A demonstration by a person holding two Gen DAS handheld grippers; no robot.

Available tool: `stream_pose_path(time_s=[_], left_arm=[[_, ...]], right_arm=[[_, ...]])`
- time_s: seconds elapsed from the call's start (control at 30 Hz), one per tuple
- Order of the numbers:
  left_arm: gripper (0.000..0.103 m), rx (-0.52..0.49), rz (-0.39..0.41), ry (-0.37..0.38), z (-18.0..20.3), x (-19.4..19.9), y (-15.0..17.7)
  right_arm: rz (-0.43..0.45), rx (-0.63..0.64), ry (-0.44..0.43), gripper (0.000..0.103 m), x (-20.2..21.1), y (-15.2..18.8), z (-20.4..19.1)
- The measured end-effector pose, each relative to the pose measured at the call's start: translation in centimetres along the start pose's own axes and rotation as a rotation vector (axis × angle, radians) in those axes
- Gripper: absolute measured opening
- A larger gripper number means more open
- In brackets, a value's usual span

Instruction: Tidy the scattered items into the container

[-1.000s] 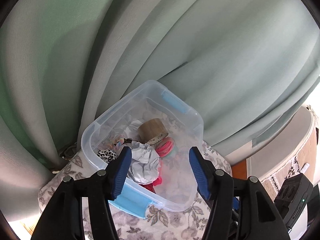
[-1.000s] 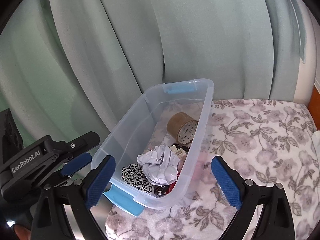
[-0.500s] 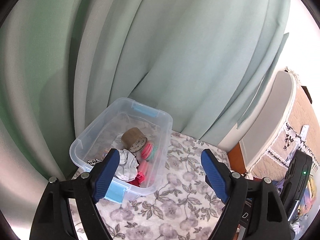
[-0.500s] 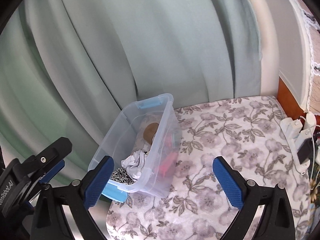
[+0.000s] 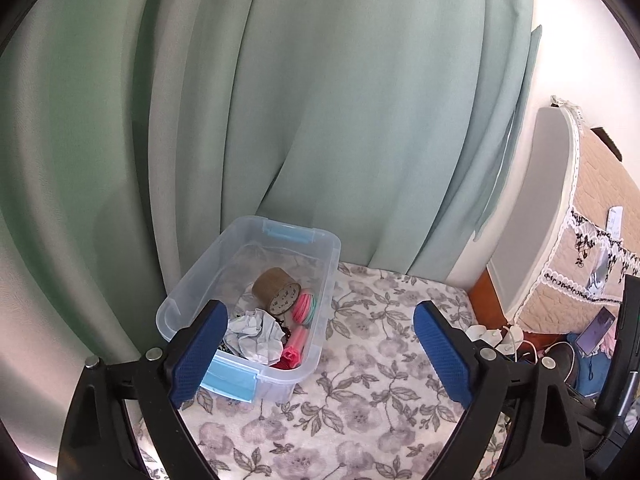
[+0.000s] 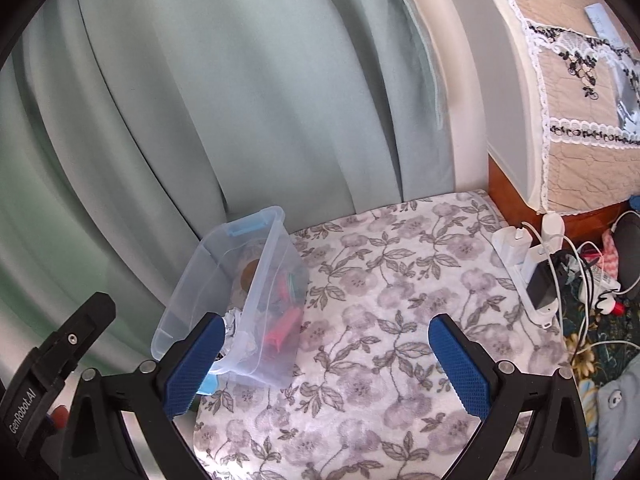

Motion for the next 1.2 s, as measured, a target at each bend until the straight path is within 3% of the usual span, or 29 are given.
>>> stream_pose_path(time_s=[0.43,1.2], left_arm=[[0.096,-0.027,0.024,-0.107,-1.1,1.0,0.6],[0.096,0.012,-0.022,-0.132,-4.5,2.4,1.3]], right_arm=[[-0.043,0.035,0.032,0.103,1.9,1.2,-1.3],[-0.081,0.201,0.046,0.103,3.3,3.0,-6.8]])
Point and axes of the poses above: each gripper's, at about its wrist camera, not at the fingertips, and x roughly against the way its jaws point, z to its right, y to its underside, the point moved 6 cm from there along -x, roughly the way its jaws point, and after that the axes turned 13 degrees about x, right-handed, at the moved point
